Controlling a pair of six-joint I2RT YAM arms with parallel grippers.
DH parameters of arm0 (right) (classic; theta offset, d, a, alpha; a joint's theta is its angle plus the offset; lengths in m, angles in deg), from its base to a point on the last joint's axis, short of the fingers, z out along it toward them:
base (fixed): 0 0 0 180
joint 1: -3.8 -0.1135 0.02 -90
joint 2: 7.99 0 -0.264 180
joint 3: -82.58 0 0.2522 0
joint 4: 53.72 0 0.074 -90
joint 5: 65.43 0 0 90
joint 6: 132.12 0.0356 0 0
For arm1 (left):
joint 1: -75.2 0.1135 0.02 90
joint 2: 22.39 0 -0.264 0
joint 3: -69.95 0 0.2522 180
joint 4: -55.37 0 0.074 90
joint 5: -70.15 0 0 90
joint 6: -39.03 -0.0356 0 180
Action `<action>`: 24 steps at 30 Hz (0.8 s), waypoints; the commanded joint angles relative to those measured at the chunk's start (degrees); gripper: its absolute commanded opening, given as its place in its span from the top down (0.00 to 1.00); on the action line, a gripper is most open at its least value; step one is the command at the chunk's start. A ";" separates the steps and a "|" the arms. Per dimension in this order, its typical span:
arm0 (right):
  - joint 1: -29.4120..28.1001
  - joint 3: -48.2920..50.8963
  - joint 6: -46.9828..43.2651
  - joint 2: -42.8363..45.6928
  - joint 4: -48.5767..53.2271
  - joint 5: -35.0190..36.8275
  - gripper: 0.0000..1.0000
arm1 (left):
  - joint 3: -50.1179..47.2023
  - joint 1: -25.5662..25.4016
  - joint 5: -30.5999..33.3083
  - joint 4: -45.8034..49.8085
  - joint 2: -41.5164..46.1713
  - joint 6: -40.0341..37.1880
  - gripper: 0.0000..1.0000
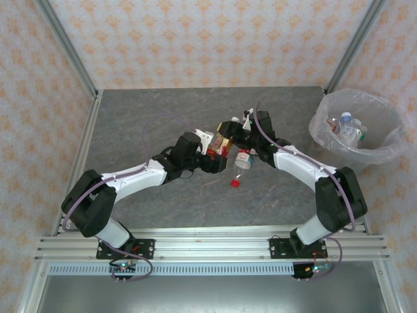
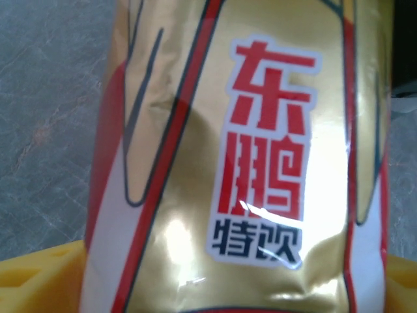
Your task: Put the plastic bottles in the bin
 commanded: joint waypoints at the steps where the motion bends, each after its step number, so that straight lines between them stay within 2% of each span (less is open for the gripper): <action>1: -0.15 -1.75 -3.16 2.85 3.19 3.03 0.47 | -0.28 0.62 -5.11 -3.05 4.03 0.42 0.04; 3: -0.17 -2.36 -4.46 3.83 5.20 4.65 0.47 | -0.90 0.83 -5.94 -3.07 5.96 0.41 0.00; 6: -0.13 -3.39 -6.72 6.01 8.85 8.29 0.48 | -2.35 1.50 -6.33 -3.49 10.11 0.46 0.00; 10: 0.59 -6.24 -10.04 8.90 14.67 9.31 0.48 | -2.74 2.24 -4.12 -1.39 15.52 -0.60 0.00; 14: 1.36 -9.15 -13.53 12.35 20.09 10.98 0.48 | -3.60 2.71 3.06 1.25 19.47 -1.10 0.00; 19: 2.87 -11.87 -16.95 16.66 25.52 13.19 0.48 | -7.51 3.74 11.20 -1.37 24.63 1.83 0.00; 24: 5.54 -15.06 -20.75 19.87 31.60 16.21 0.48 | -9.94 4.01 24.39 0.39 28.03 4.50 0.00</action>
